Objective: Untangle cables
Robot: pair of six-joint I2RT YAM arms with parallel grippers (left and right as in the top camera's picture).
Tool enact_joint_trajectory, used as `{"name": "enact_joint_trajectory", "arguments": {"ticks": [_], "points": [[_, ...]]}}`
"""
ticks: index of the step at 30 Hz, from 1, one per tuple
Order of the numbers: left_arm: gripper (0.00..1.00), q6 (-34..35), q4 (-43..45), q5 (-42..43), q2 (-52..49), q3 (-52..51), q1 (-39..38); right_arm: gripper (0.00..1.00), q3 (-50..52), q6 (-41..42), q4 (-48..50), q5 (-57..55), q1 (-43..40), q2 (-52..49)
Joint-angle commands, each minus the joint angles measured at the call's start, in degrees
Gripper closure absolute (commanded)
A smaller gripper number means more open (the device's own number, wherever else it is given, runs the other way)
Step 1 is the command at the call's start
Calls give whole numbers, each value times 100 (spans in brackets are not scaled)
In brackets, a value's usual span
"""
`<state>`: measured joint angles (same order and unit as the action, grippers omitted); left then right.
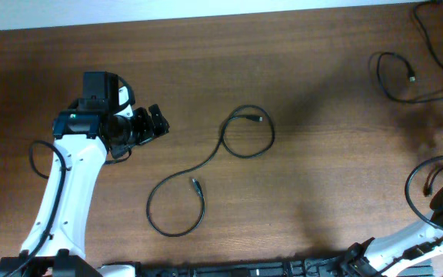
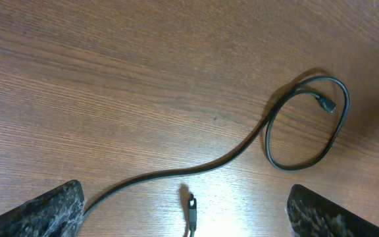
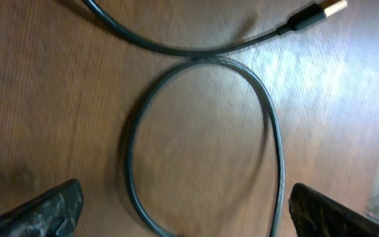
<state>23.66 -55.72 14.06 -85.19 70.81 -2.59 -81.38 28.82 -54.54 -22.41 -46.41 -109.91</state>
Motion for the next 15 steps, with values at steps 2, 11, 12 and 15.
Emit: {"name": "enact_joint_trajectory", "arguments": {"ticks": [2,11,12,15], "points": [[1,72,9,-39,-22,-17,24,1,-977,17,-581,-9,-11,81],[1,72,9,-39,-22,-17,24,1,-3047,-319,-1687,-4,-4,162],[1,72,9,-39,-22,-17,24,1,-3042,-463,-1692,17,-4,162],[1,72,9,-39,-22,-17,24,1,-3042,-503,-1731,745,-4,160]]}}
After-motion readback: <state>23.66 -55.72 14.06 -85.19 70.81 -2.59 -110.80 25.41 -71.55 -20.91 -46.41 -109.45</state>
